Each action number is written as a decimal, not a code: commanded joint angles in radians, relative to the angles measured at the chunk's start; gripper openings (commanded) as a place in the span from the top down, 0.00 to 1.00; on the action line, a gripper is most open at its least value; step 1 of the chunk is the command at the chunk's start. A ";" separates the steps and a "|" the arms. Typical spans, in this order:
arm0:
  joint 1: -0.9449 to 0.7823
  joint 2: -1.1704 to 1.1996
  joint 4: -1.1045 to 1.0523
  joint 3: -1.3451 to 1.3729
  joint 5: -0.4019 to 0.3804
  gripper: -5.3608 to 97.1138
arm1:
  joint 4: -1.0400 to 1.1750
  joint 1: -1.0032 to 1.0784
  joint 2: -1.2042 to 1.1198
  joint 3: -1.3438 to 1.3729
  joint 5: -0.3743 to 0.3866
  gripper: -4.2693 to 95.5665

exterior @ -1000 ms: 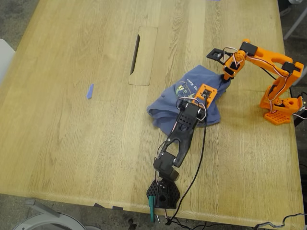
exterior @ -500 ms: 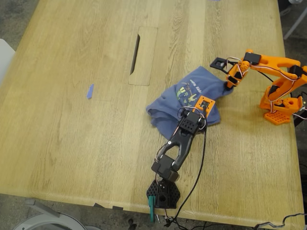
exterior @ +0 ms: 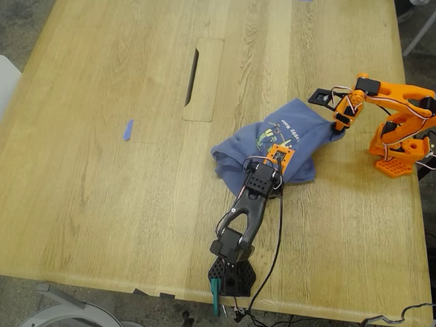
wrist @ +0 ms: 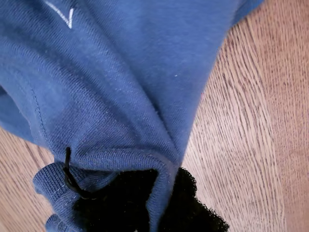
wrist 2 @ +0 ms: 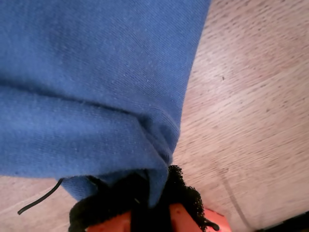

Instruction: Fold a T-shirt

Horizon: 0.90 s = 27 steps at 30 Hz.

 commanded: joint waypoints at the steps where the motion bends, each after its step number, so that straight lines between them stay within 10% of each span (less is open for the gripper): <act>1: -0.009 0.080 -0.014 0.011 -0.043 0.95 | 0.026 -0.006 0.028 0.006 -0.003 0.96; 6: -0.021 0.074 -0.112 0.057 -0.077 0.84 | -0.037 -0.015 0.043 0.051 0.028 0.71; 18: 0.008 0.077 -0.173 0.048 -0.342 0.29 | -0.035 -0.052 0.064 0.038 0.092 0.61; 27: 0.032 0.071 -0.175 -0.043 -0.360 0.26 | 0.044 -0.094 0.048 -0.123 0.127 0.61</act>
